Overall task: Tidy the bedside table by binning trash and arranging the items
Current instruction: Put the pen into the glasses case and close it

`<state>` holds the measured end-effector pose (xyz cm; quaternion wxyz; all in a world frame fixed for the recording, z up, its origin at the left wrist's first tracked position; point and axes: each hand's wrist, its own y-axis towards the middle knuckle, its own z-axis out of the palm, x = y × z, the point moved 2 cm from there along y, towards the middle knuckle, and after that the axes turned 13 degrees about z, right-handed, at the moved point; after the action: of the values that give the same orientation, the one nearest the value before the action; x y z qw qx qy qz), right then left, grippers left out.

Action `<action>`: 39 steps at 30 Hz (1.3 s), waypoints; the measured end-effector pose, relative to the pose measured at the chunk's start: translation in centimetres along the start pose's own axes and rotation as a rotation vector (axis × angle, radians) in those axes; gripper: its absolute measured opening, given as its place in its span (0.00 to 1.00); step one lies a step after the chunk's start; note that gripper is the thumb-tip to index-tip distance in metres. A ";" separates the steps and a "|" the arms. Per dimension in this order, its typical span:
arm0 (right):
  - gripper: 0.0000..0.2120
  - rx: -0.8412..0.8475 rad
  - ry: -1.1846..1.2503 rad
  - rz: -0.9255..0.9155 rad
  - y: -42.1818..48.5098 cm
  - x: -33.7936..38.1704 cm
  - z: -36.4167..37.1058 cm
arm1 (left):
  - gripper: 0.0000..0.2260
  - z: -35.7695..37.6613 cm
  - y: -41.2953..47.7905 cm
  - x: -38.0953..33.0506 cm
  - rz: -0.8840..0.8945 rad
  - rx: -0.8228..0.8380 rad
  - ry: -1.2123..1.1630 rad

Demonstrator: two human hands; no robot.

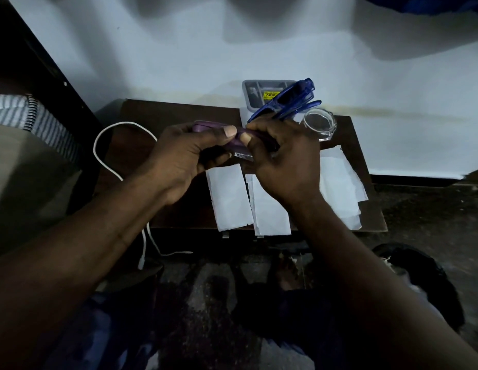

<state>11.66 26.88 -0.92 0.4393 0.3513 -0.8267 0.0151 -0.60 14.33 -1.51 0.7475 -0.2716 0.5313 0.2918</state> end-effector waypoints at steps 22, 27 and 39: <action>0.10 -0.016 -0.275 -0.060 -1.3 0.6 1.7 | 0.11 -0.2 -0.5 0.1 0.079 -0.066 0.059; 0.13 0.028 -0.328 -0.035 -1.4 0.5 1.6 | 0.12 0.1 -1.1 0.6 0.065 -0.062 0.079; 0.11 -0.049 -0.136 0.115 1.3 -1.4 0.0 | 0.20 -0.1 -1.2 1.4 -0.212 0.068 -0.145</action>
<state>11.43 28.62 -1.55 0.3892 0.2924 -0.8735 -0.0039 0.61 13.65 -2.78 0.8194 -0.2792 0.4536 0.2118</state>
